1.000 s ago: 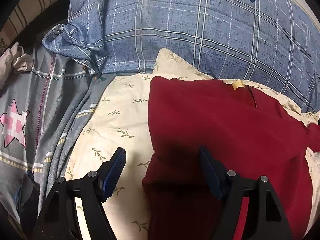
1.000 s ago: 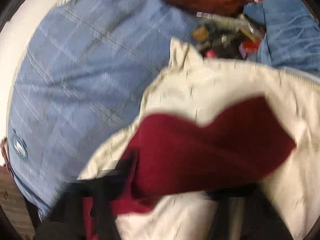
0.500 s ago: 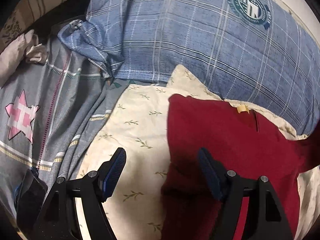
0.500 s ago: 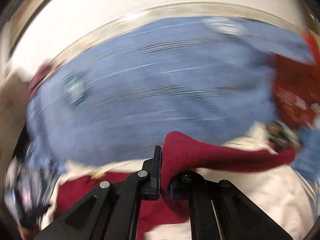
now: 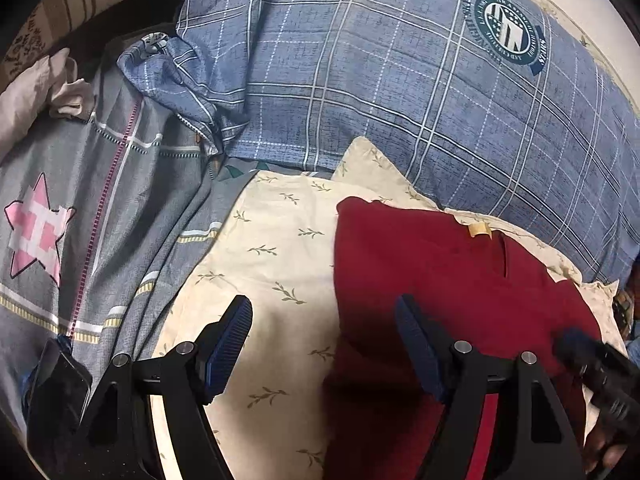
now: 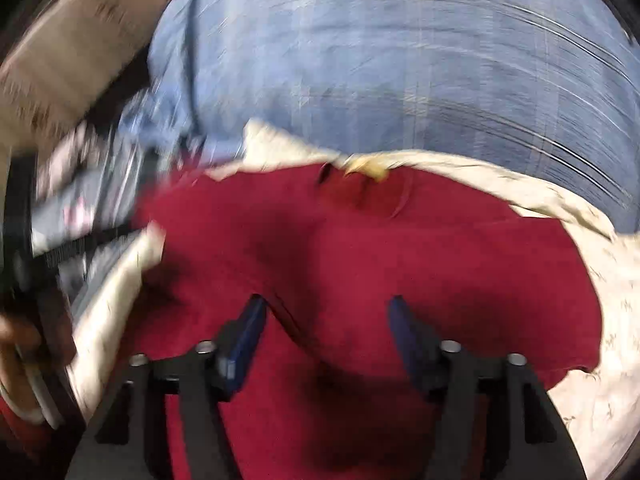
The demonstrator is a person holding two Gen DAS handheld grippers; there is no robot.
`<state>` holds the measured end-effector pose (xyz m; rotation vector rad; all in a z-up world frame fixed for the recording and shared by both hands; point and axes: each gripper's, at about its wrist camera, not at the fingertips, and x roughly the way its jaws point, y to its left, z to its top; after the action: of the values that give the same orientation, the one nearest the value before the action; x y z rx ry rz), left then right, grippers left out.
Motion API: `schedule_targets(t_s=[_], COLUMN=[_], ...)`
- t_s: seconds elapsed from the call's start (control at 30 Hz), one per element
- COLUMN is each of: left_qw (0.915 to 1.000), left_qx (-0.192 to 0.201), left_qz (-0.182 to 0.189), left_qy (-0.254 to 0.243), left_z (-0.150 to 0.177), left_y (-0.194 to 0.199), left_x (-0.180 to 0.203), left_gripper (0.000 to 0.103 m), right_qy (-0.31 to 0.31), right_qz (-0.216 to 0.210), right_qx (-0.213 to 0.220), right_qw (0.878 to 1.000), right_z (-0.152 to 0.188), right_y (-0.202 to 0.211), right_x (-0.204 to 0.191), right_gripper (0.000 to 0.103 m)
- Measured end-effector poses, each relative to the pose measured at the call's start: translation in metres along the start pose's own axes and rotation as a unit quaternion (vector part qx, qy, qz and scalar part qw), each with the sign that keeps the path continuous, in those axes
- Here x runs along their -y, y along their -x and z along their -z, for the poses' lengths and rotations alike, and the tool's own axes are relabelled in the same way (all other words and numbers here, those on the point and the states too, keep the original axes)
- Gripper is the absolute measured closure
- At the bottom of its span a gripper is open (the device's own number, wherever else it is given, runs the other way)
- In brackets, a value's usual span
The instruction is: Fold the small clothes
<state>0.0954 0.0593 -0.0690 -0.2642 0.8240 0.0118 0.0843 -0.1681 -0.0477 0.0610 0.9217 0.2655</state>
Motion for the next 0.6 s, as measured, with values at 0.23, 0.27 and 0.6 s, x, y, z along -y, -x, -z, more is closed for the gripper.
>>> schedule_targets(t_s=[0.23,0.27,0.6], left_qw=[0.9991,0.9991,0.9932], left_qx=[-0.008,-0.005,-0.039], left_qz=[0.029,0.033,0.068], left_qy=[0.030,0.027,-0.087], left_z=[-0.002,-0.003,0.007], left_y=[-0.001,-0.001,-0.024], left_x=[-0.014,-0.012,0.045], left_gripper=[0.030,0.030,0.053], right_qy=[-0.010,-0.006,-0.103], right_qz=[0.001,0.009,0.116], right_qx=[-0.006,-0.004,0.048], right_qw=[1.000,1.000,0.987], right_z=[0.001,0.001,0.007], right_y=[0.003,0.005,0.057], right_x=[0.006,0.003,0.077], right_gripper=[0.035,0.035,0.034])
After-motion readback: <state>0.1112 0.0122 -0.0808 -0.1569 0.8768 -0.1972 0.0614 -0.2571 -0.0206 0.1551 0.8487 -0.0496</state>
